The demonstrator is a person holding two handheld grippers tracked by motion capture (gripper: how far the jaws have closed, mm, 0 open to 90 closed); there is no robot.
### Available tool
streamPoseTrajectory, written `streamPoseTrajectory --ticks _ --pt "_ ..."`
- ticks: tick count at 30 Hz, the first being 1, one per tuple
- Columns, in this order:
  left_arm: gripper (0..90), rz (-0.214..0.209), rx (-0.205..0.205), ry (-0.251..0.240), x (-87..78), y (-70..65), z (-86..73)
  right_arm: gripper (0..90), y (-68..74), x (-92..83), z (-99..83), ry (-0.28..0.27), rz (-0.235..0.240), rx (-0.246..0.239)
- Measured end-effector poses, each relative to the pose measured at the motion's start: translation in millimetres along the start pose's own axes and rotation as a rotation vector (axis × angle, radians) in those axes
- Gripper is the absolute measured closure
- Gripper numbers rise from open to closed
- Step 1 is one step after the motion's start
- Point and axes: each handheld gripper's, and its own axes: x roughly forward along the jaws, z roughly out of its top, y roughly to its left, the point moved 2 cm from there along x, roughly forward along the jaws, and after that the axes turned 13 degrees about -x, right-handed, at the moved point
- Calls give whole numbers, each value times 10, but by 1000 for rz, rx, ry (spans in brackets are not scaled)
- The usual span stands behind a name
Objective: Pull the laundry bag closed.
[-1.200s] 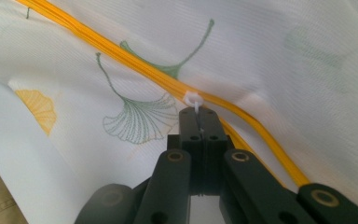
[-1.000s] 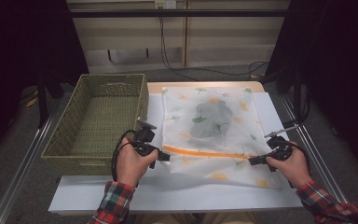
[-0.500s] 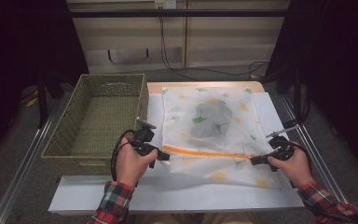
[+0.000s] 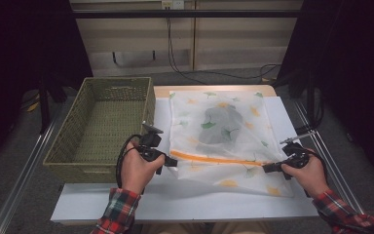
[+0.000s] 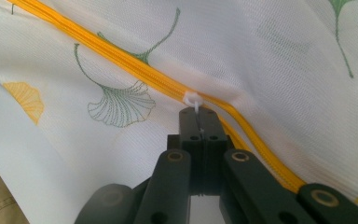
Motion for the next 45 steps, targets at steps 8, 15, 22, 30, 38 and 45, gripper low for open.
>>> streamPoseTrajectory --ticks 8,15,22,30,38,45 --pt "887 -9 -13 -5 -8 -16 0 900 -20 -38 -19 3 -13 10" --pt "888 2 -11 -3 -5 -11 -11 900 -78 -103 -81 -9 -18 23" --pt "888 3 -11 3 -8 -11 -21 900 -87 -118 -91 -8 -26 20" --pt "888 3 -10 -1 -11 -5 -18 900 -112 -156 -119 -2 -38 29" --pt "888 3 -10 0 -14 1 -20 900 -140 -181 -141 -9 -42 32" --pt "888 -3 -17 0 -15 -3 -20 900 -163 -212 -162 -5 -48 31"
